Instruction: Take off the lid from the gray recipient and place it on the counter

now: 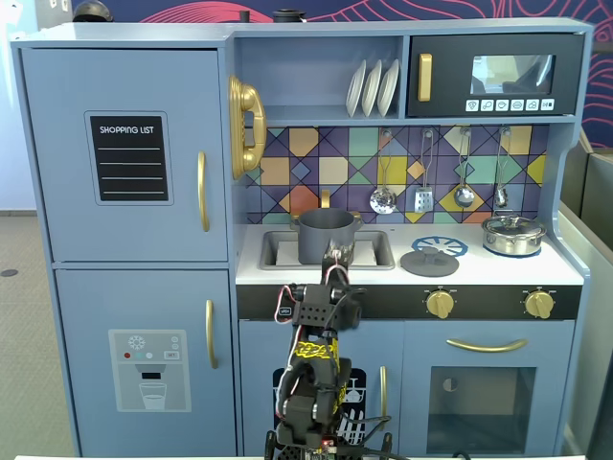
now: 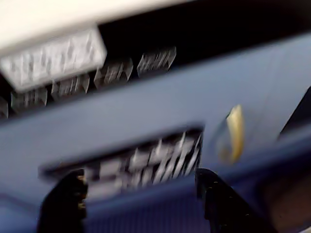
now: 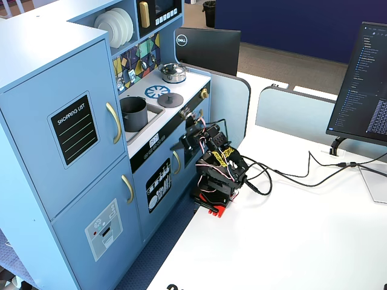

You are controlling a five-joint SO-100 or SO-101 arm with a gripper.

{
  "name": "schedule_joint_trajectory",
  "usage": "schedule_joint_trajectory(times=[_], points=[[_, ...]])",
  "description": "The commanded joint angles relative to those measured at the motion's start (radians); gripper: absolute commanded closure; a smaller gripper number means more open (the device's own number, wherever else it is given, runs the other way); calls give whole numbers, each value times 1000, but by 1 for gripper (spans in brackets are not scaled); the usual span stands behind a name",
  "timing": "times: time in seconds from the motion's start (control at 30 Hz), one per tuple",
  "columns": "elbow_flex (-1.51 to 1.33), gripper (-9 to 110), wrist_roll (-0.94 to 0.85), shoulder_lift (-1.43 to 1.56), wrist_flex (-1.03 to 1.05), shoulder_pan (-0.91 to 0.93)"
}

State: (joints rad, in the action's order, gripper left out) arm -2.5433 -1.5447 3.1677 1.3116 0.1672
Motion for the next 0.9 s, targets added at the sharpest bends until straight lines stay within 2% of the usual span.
schedule_joint_trajectory(times=[0.0, 0.07, 0.23, 0.37, 0.43, 0.6, 0.87], points=[[-127, 95, 5, -18, -14, -98], [-232, 101, -9, -34, -46, -141], [-440, 101, 115, -23, -91, -272], [-457, 101, 202, -100, -41, -344], [-457, 101, 189, -121, -29, -342], [-457, 100, 133, -81, 147, -330], [-457, 98, 146, 9, 199, -253]])
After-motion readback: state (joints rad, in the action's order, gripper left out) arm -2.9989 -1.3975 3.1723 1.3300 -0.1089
